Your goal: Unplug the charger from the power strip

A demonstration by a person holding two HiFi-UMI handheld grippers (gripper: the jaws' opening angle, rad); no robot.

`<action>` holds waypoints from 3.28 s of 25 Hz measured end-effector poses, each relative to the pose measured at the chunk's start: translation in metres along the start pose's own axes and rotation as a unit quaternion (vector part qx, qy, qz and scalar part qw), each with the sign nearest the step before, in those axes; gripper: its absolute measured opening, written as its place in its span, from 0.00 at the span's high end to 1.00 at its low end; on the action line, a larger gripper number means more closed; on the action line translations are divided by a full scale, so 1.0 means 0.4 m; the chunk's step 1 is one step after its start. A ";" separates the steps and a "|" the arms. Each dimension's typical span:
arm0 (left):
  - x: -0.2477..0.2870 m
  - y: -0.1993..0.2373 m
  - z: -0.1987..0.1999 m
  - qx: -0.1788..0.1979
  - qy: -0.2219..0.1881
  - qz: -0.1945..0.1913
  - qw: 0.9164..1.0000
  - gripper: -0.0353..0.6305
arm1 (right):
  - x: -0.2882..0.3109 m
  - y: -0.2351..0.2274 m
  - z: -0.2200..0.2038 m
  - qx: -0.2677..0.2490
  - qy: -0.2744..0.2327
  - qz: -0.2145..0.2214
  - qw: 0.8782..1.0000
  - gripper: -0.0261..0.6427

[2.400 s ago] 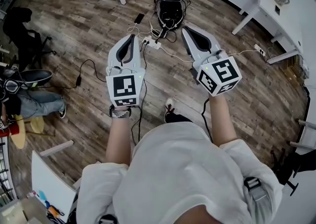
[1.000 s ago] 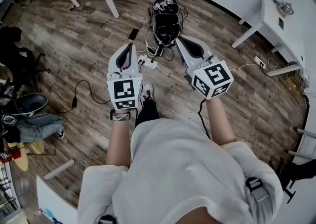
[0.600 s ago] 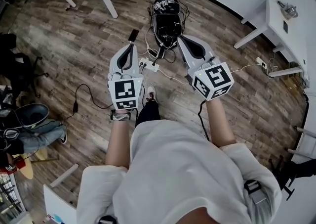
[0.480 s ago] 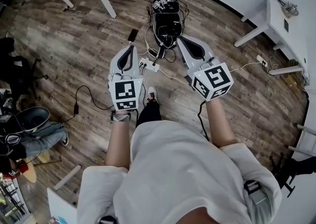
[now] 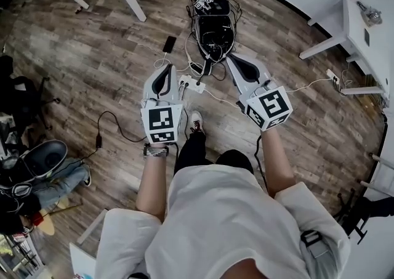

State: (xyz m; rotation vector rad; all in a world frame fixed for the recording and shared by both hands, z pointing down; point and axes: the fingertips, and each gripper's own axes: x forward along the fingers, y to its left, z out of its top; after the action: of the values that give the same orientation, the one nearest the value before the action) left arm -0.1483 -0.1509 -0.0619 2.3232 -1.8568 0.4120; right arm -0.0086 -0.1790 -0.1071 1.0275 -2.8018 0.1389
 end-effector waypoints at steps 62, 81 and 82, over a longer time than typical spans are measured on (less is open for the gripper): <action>0.467 -0.094 -1.363 -0.065 0.090 -0.025 0.993 0.94 | 0.316 -0.092 -1.491 0.048 0.116 0.035 0.991 0.96; 0.602 -0.174 -1.800 -0.069 0.118 -0.060 0.989 0.89 | 0.415 -0.109 -1.936 0.084 0.141 0.028 0.986 0.96; 0.612 -0.175 -1.816 -0.071 0.117 -0.060 0.989 0.89 | 0.423 -0.109 -1.950 0.084 0.142 0.029 0.986 0.96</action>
State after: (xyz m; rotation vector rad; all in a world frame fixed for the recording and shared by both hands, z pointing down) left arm -0.1223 -0.1628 0.7074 2.1735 -1.5771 0.4958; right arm -0.0200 -0.2107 0.6916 0.8783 -2.5944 0.4939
